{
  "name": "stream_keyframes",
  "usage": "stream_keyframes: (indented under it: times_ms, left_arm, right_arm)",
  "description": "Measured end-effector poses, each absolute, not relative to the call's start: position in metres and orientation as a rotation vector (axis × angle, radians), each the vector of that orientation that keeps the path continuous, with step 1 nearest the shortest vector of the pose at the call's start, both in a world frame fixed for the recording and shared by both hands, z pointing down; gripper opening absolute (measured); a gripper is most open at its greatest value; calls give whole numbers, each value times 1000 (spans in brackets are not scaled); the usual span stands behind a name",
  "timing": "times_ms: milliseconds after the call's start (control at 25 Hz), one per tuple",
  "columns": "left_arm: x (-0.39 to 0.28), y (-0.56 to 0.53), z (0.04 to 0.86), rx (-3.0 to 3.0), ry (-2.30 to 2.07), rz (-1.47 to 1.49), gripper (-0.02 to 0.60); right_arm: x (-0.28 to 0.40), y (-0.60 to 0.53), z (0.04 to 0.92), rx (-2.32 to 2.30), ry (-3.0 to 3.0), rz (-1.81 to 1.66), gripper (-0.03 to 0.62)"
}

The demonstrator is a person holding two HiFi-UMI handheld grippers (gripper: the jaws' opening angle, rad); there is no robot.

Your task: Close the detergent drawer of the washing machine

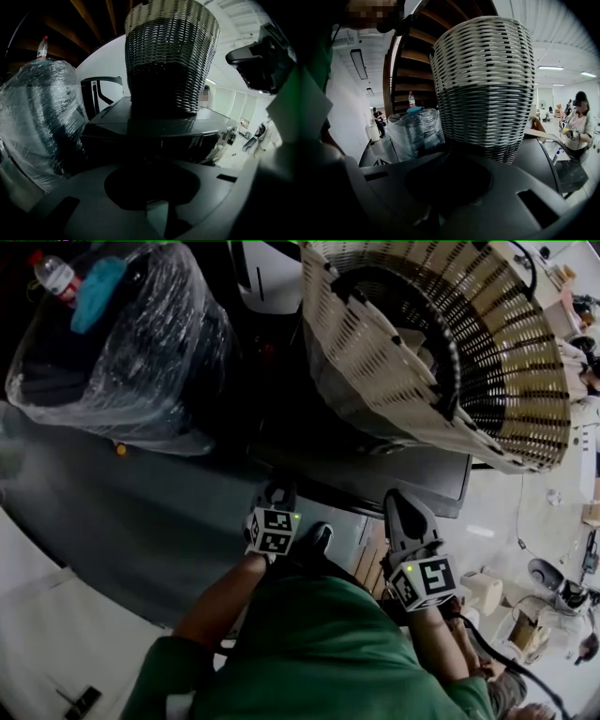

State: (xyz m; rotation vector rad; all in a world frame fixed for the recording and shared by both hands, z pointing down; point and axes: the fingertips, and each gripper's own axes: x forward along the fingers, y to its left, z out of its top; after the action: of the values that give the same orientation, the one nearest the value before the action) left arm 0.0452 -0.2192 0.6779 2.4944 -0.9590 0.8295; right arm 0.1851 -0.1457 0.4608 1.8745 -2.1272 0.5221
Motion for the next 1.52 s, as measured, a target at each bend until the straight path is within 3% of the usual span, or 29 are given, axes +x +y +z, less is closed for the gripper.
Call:
stream_keyframes:
  times_ms: [280, 840, 1520]
  left_arm:
    - [44, -209, 624, 2579, -952, 667, 72]
    - [28, -212, 436, 2762, -1065, 252, 72]
    - [28, -190, 337, 2912, -1050, 33, 72]
  right_arm:
    - [190, -131, 446, 1926, -2137, 489, 23]
    - [198, -120, 406, 1991, -2217, 383, 23]
    - [201, -109, 321, 2063, -2254, 82, 23]
